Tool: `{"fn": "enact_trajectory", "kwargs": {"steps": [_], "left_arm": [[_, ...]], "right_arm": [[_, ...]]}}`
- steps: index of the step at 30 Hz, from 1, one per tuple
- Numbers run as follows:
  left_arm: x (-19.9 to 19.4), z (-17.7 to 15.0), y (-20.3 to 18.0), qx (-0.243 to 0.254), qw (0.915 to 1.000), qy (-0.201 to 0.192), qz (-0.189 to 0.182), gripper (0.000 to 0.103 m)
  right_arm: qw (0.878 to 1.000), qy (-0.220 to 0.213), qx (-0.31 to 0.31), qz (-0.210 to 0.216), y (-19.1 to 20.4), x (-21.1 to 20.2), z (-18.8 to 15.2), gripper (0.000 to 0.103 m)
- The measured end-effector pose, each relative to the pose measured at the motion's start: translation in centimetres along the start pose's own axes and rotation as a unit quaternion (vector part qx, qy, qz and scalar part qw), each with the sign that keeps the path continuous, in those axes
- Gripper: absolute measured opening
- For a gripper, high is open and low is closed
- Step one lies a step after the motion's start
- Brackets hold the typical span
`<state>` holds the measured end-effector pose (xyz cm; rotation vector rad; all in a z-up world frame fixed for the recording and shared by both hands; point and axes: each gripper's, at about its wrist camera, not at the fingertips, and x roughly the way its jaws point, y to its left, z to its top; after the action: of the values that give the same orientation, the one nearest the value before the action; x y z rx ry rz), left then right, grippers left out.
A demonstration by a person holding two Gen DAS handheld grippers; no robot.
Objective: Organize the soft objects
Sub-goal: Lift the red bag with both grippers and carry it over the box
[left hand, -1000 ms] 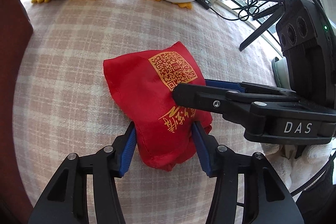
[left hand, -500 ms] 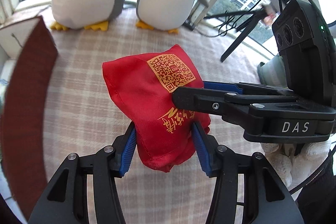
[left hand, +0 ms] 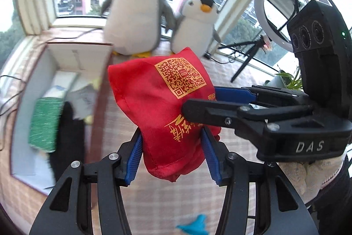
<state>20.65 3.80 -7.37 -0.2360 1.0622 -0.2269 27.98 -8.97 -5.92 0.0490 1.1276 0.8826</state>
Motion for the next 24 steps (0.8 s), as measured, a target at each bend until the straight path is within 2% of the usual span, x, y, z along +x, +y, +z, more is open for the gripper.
{"fn": "enact_trajectory", "kwargs": {"steps": [7,11,18,24], "left_arm": [[-3.9,-1.5,4.3,0.007,0.999,-0.015,0.042,0.051],[-5.0,-2.0,7.1,-0.005,0.9986,-0.014,0.05,0.051],[-5.2,-2.4,12.0,-0.029,0.9985,-0.001,0.046,0.051],[-4.3,-2.3,14.2,-0.034,0.9984,0.011,0.044,0.051]], "right_arm": [[1.0,0.005,-0.02,0.018,5.7,2.9,0.7,0.051],[0.999,0.012,-0.026,0.022,8.3,5.2,1.2,0.051],[0.999,0.027,-0.026,0.015,11.3,8.8,2.0,0.05],[0.999,0.035,-0.018,-0.002,12.2,11.2,2.3,0.05]]}}
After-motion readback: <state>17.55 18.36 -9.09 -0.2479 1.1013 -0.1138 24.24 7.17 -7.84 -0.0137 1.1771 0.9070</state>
